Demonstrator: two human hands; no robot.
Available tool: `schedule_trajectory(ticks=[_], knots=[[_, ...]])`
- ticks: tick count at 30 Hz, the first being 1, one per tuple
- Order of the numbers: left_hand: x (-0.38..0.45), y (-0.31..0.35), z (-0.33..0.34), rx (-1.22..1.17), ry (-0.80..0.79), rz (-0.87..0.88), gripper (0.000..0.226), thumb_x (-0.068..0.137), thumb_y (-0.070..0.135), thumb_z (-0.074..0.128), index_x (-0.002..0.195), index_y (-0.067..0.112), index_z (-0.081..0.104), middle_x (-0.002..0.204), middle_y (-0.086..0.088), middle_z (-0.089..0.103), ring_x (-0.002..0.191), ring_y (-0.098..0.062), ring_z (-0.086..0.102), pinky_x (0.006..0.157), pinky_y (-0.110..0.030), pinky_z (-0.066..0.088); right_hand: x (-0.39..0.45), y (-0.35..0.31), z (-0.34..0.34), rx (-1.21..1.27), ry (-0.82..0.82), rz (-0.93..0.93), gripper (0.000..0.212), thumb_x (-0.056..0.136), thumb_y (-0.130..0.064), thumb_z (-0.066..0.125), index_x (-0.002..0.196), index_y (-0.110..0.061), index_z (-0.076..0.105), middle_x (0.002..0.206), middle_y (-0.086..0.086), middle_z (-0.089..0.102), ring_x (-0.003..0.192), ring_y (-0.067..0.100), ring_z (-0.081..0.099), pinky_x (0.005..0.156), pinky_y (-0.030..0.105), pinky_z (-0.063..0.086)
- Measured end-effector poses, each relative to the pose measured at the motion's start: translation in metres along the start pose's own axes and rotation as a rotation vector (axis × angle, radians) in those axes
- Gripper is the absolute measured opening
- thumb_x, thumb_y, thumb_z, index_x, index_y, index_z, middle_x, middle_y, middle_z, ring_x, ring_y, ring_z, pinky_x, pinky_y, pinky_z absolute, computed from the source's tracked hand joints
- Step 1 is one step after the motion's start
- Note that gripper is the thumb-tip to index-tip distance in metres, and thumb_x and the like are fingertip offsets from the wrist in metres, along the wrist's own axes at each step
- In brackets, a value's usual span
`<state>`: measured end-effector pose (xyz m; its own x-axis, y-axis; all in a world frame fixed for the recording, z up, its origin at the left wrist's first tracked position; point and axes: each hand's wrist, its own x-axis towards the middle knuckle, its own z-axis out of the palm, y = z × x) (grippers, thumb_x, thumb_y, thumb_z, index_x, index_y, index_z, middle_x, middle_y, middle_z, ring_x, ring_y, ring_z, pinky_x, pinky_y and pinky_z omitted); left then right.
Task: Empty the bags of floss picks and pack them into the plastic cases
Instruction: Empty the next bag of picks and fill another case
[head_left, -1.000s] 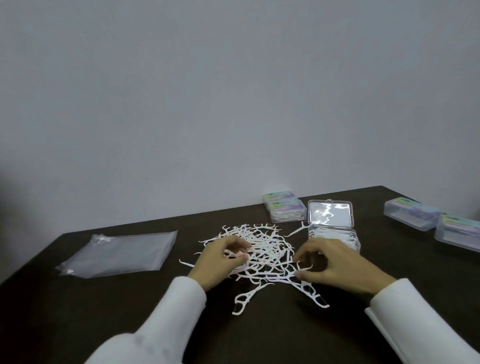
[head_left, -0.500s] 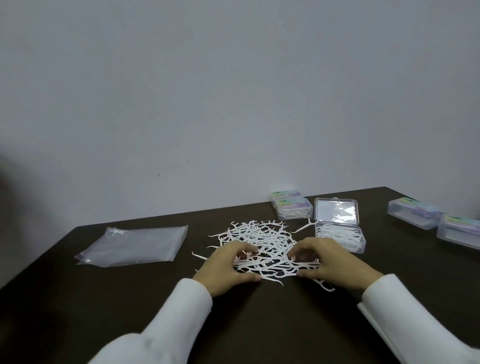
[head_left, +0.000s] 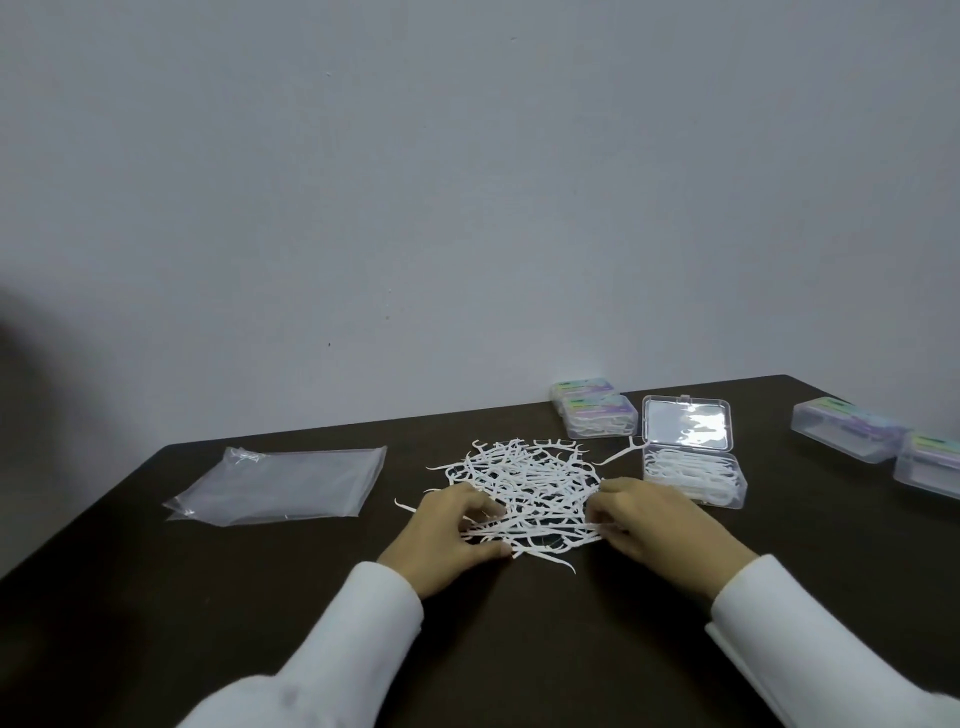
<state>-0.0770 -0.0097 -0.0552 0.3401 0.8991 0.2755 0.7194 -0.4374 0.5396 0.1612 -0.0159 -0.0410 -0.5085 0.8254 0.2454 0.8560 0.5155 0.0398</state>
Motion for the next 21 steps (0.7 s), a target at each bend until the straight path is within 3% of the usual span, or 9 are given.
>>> schedule_trajectory(ticks=[3,8,17,21], knots=[[0.001,0.002,0.000,0.047,-0.013,0.006,0.030,0.081,0.029,0.072,0.109,0.020,0.067,0.106,0.007,0.061,0.095,-0.002,0.057,0.080,-0.006,0.043,0.002,-0.002,0.002,-0.048,-0.009,-0.010,0.019,0.097,-0.025,0.040,0.109,-0.019,0.054,0.114,-0.002,0.054,0.106,0.019,0.055,0.079,0.032,0.043],[0.005,0.009,-0.001,0.126,-0.029,0.018,0.026,0.084,0.023,0.068,0.110,0.020,0.068,0.105,0.004,0.065,0.097,-0.009,0.058,0.088,-0.023,0.046,0.003,-0.001,0.000,-0.056,0.019,-0.049,0.023,0.098,-0.029,0.039,0.110,-0.018,0.056,0.113,-0.004,0.056,0.106,0.016,0.055,0.082,0.029,0.044],[0.009,0.010,-0.001,-0.019,0.073,-0.096,0.016,0.078,0.020,0.075,0.094,0.020,0.076,0.086,0.007,0.067,0.078,-0.001,0.057,0.065,-0.005,0.039,0.004,0.013,0.001,0.161,0.068,0.012,0.014,0.091,-0.028,0.056,0.101,-0.021,0.064,0.102,-0.009,0.061,0.094,0.008,0.057,0.077,0.020,0.044],[0.011,0.012,-0.001,-0.097,0.101,-0.106,0.017,0.078,0.023,0.075,0.094,0.018,0.076,0.083,0.011,0.068,0.076,0.004,0.059,0.067,-0.005,0.043,0.007,0.023,-0.003,0.334,0.119,0.076,0.011,0.084,-0.025,0.067,0.092,-0.020,0.072,0.091,-0.007,0.070,0.084,0.004,0.063,0.079,0.015,0.049]])
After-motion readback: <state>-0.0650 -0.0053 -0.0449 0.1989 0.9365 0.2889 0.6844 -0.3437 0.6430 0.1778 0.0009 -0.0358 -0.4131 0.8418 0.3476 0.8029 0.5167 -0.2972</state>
